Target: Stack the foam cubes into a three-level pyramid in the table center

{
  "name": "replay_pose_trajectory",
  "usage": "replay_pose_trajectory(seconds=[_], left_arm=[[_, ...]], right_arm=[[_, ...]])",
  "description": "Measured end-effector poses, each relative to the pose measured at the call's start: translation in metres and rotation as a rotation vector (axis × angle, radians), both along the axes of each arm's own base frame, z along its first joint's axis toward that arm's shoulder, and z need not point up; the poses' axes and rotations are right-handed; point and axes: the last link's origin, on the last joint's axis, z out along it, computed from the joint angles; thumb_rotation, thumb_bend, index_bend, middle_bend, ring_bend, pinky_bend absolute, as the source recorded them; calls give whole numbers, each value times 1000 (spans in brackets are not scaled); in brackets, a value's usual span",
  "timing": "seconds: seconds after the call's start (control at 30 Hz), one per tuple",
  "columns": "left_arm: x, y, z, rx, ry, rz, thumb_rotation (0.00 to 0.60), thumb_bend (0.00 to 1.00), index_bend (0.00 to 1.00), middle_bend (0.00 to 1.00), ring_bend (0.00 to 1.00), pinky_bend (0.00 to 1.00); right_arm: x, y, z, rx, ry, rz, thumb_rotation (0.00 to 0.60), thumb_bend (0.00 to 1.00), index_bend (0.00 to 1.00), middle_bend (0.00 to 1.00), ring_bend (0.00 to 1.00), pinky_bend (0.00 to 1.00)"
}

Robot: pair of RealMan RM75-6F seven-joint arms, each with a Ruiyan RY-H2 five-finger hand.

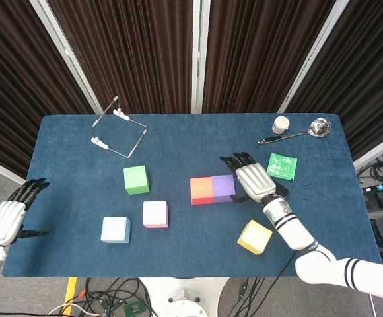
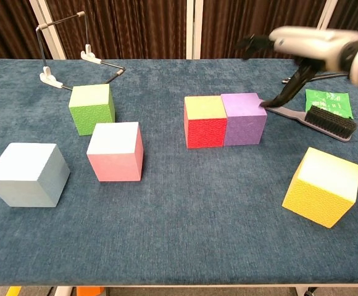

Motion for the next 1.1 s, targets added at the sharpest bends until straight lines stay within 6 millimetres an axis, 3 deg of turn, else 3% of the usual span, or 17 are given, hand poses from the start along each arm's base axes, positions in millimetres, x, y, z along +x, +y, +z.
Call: replay_pose_trajectory(seconds=[0.23, 0.53, 0.8, 1.1], left_arm=[[37, -7, -22, -99, -17, -110, 600, 14, 105, 89, 19, 154], [84, 5, -67, -201, -20, -205, 600, 14, 105, 99, 19, 154], [123, 13, -104, -195, -66, -204, 600, 15, 105, 153, 19, 139], [159, 32, -130, -259, -177, -145, 600, 15, 105, 169, 19, 139]], right_arm=[[-13, -2, 56, -113, -105, -43, 600, 109, 0, 111, 0, 0], [-36, 2, 96, -175, -200, -106, 600, 103, 0, 111, 0, 0], [-45, 5, 113, -201, -231, -106, 600, 102, 0, 112, 0, 0], [-55, 6, 112, -195, -227, -123, 600, 103, 0, 112, 0, 0]])
